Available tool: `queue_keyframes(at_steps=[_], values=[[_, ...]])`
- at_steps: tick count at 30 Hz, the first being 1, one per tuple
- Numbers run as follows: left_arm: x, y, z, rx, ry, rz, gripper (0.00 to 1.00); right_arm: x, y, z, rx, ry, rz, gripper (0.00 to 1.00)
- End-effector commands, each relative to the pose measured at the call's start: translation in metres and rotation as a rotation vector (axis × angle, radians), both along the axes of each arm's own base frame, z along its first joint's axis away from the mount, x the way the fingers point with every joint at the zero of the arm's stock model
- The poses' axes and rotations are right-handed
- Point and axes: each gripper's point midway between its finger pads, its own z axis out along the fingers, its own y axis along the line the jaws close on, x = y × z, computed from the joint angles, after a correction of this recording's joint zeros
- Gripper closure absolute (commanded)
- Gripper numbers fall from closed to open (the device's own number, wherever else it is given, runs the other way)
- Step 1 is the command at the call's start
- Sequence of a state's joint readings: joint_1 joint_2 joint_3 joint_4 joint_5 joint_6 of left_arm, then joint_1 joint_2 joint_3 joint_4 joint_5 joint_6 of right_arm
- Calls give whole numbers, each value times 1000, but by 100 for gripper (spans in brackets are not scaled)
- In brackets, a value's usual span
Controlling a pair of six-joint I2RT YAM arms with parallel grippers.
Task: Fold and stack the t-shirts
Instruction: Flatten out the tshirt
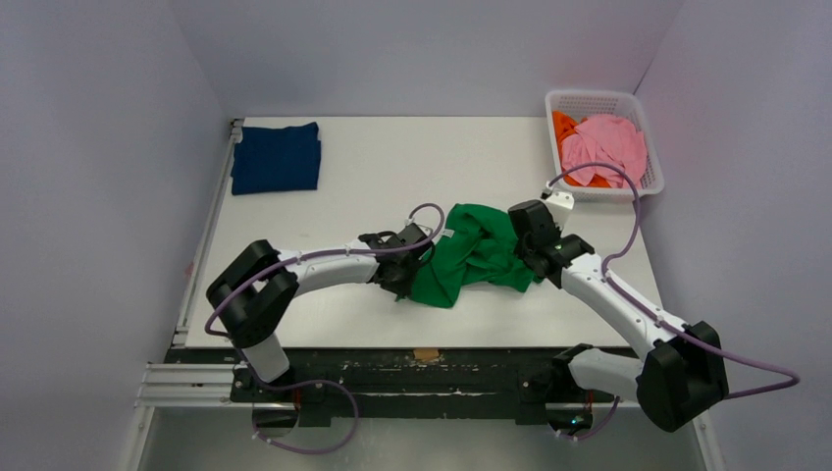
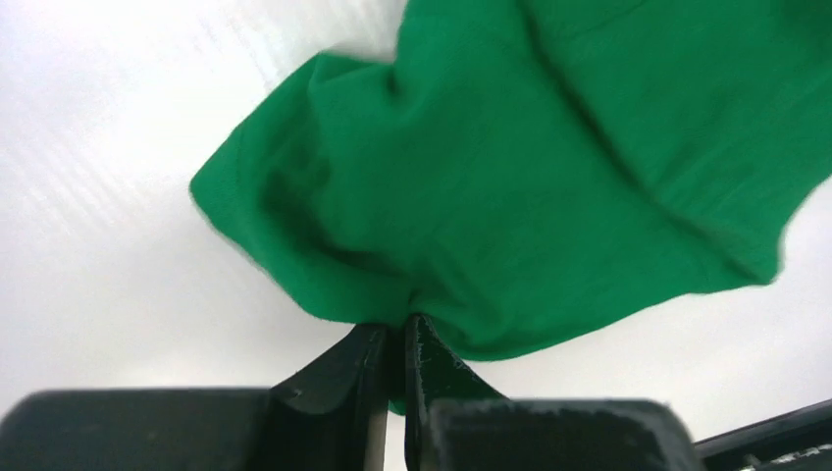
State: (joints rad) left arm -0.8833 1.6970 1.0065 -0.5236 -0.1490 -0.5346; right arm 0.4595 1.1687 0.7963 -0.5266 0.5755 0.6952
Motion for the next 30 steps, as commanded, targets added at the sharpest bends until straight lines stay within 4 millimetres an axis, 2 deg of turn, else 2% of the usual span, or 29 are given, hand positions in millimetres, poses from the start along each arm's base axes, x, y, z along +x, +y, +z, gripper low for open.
queue_keyframes(at_steps=[1,3,5,8,11,15,18,19,22,25,30], values=[[-10,-38,-19,-113,90,-49,100,3,1,15,23,-58,6,100],[-5,-50,1,-183,55,-78,100,3,-1,22,22,-75,1,100],[-1,-61,35,-297,-17,-102,100,2,-5,32,13,-96,-12,100],[9,-63,100,-443,-173,-105,100,1,-11,53,11,-147,-27,100],[15,-49,168,-572,-302,-77,100,1,-18,83,8,-220,-45,100],[30,-10,228,-678,-440,39,100,1,-30,138,-5,-344,-75,100],[46,43,262,-649,-571,209,100,0,-33,179,2,-429,-60,100],[46,57,278,-655,-617,242,100,0,-32,194,4,-460,-43,100],[39,89,325,-666,-748,304,100,-3,-32,243,19,-564,-2,100],[26,119,364,-665,-849,366,100,-8,-27,288,34,-659,62,100],[3,165,402,-661,-975,481,100,-21,-19,348,60,-785,171,100]])
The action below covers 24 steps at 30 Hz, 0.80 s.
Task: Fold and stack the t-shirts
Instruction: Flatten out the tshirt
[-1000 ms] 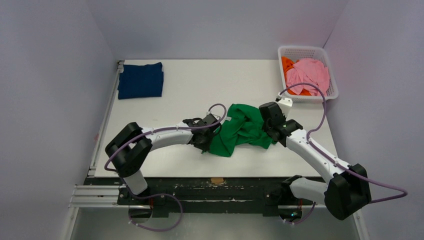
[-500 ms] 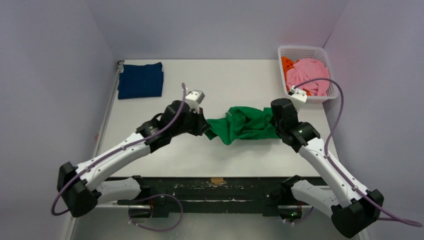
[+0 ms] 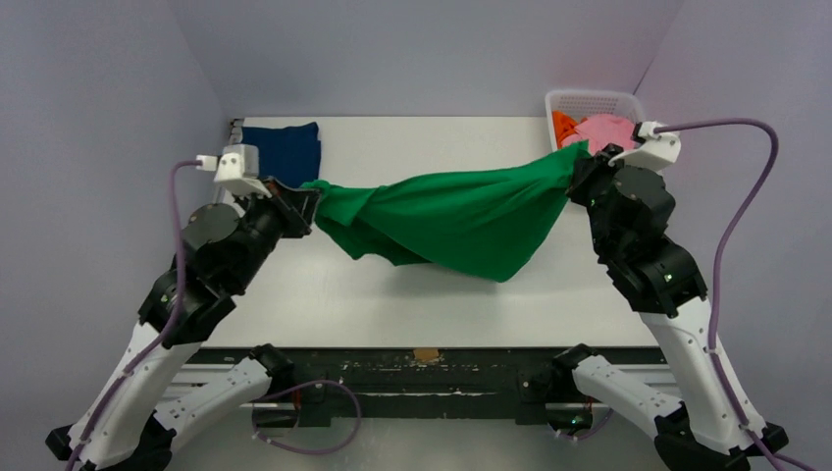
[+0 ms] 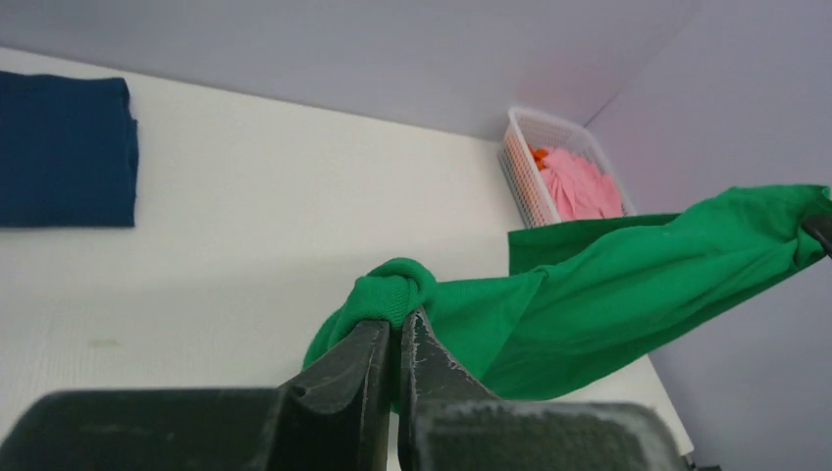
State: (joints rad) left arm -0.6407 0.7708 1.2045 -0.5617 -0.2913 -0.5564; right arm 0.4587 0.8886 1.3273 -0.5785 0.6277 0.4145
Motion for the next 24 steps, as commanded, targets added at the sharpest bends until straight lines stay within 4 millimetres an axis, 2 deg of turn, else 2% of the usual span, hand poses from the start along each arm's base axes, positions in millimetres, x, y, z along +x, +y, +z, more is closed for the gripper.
queue_keyframes(at_steps=[1,5,7,12,15,17,20,24], values=[[-18,55,40,-24,-94,186,100,-16,7,71,-28,-175,121,100],[-23,76,65,-27,-158,261,100,-23,18,113,-44,-260,210,100],[-19,80,80,-14,-179,295,100,-18,20,127,-59,-282,206,100],[9,79,119,70,-209,368,100,9,17,165,-108,-340,127,100],[22,85,146,101,-242,432,100,31,14,176,-132,-341,48,100],[24,87,162,115,-264,444,100,38,16,183,-141,-352,38,100],[13,91,189,97,-326,426,100,34,17,188,-129,-377,55,100],[-15,98,213,69,-413,364,100,3,15,192,-94,-428,120,100]])
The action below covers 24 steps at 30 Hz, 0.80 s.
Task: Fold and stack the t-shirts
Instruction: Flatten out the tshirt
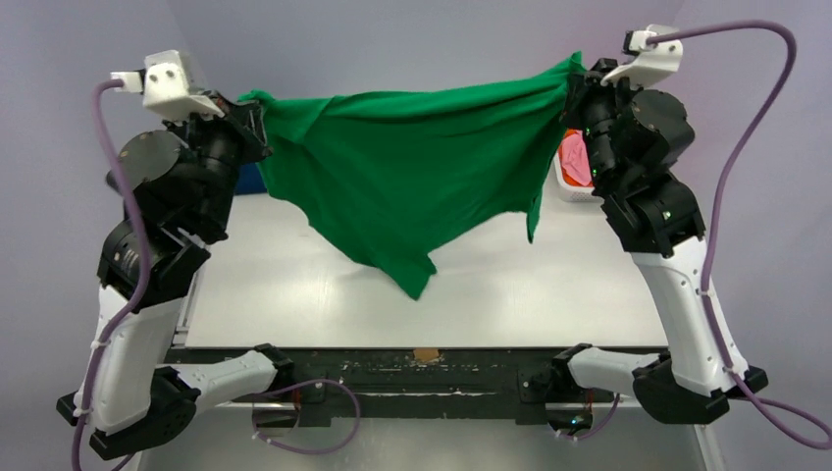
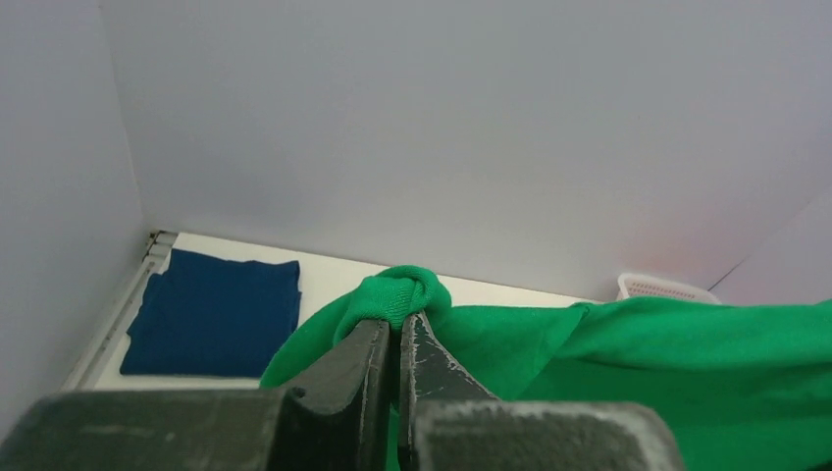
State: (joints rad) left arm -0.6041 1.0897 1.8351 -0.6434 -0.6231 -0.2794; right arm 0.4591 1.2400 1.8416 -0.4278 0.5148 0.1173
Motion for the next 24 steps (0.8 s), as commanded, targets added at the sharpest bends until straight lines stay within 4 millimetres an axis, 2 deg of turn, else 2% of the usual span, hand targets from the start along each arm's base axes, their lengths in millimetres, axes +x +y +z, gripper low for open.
queue_keyframes(at_steps=[1,6,9,12,15,18,20,23,24], values=[[-60,37,66,-42,-212,-32,100,-63,-23,49,75,-180,47,100],[-111,44,87,-37,-329,-164,100,-107,-29,43,115,-191,130,100],[-141,45,96,-36,-394,-251,100,-133,-22,39,131,-217,234,100],[-161,49,106,-41,-437,-295,100,-155,-17,39,136,-234,315,100],[-171,51,116,-37,-468,-308,100,-165,-19,42,142,-248,332,100],[-165,51,121,-30,-472,-293,100,-162,-24,41,149,-237,300,100],[-147,51,117,-25,-441,-236,100,-153,-25,33,149,-214,270,100],[-97,49,95,14,-340,-84,100,-127,-22,7,168,-150,216,100],[-76,48,83,34,-294,-22,100,-114,-24,-10,180,-110,171,100]])
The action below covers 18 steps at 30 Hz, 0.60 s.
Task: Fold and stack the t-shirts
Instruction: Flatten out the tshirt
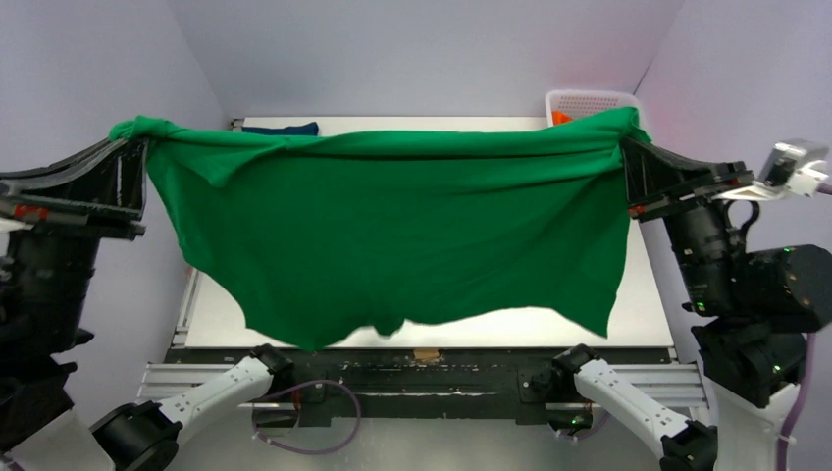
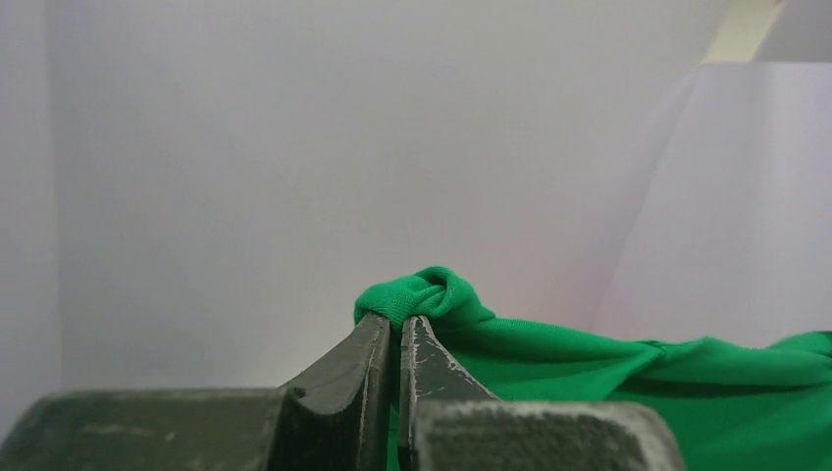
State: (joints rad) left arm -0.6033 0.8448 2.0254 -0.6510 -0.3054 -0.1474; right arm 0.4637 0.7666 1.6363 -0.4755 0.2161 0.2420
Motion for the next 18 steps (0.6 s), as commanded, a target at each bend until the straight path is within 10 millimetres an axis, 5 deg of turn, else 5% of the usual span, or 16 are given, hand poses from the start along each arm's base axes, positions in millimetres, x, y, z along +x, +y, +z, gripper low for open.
queue_keyframes(at_steps=[1,4,6,9,12,14,16,18], values=[[94,0,-38,42,165,322,100,56,-12,-56,44,166,-196,100],[165,-20,-89,123,290,455,100,97,-34,-117,93,301,-441,100],[219,-38,-143,153,438,441,100,125,-39,-173,59,423,-582,100],[298,-38,-229,199,649,512,98,171,-33,-252,-31,605,-691,100],[369,-56,-320,279,819,492,83,222,-20,-330,-127,782,-698,99],[409,-64,-368,307,920,461,74,255,-14,-366,-188,880,-698,76],[432,-65,-393,316,1031,452,45,282,-14,-383,-236,951,-726,62],[442,-67,-396,314,1075,440,18,297,-14,-396,-281,1002,-754,50]])
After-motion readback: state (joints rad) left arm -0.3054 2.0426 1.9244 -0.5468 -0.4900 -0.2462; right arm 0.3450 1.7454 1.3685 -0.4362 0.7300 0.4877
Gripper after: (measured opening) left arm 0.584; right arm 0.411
